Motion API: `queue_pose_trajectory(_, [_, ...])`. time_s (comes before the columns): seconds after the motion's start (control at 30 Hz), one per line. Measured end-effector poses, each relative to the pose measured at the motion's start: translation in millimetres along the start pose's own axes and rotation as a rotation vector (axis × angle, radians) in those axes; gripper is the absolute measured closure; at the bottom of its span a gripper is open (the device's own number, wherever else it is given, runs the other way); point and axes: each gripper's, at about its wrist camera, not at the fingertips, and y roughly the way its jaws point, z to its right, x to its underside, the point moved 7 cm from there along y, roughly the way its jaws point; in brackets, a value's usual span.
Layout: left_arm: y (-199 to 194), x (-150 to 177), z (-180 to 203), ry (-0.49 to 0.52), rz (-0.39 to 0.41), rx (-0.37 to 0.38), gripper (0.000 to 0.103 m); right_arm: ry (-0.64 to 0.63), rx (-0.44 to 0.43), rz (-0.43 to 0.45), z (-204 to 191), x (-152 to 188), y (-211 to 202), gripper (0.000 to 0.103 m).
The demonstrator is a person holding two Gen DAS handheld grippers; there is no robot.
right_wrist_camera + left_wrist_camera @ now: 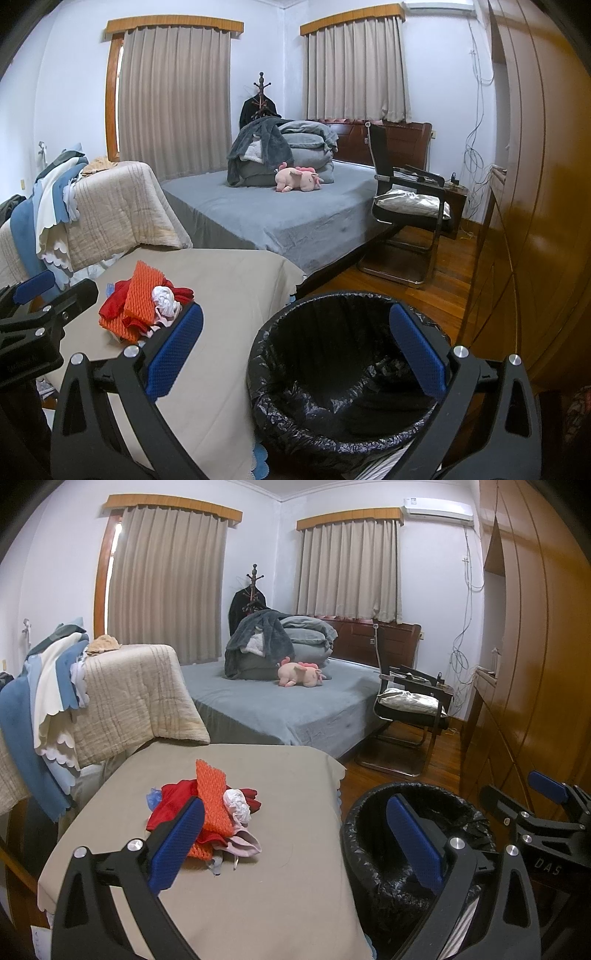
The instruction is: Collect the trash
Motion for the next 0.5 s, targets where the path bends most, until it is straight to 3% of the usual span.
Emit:
queue_pose_trajectory(0.4, [-2, 0, -4, -0.004, 0.001, -0.001, 0.006, -0.002, -0.002, -0.001, 4, -5, 3, 0.005])
queue_pose_trajectory(0.5, [2, 8, -14, -0.010, 0.000, -0.006, 0.006, -0.004, -0.005, -0.003, -8, 8, 4, 0.005])
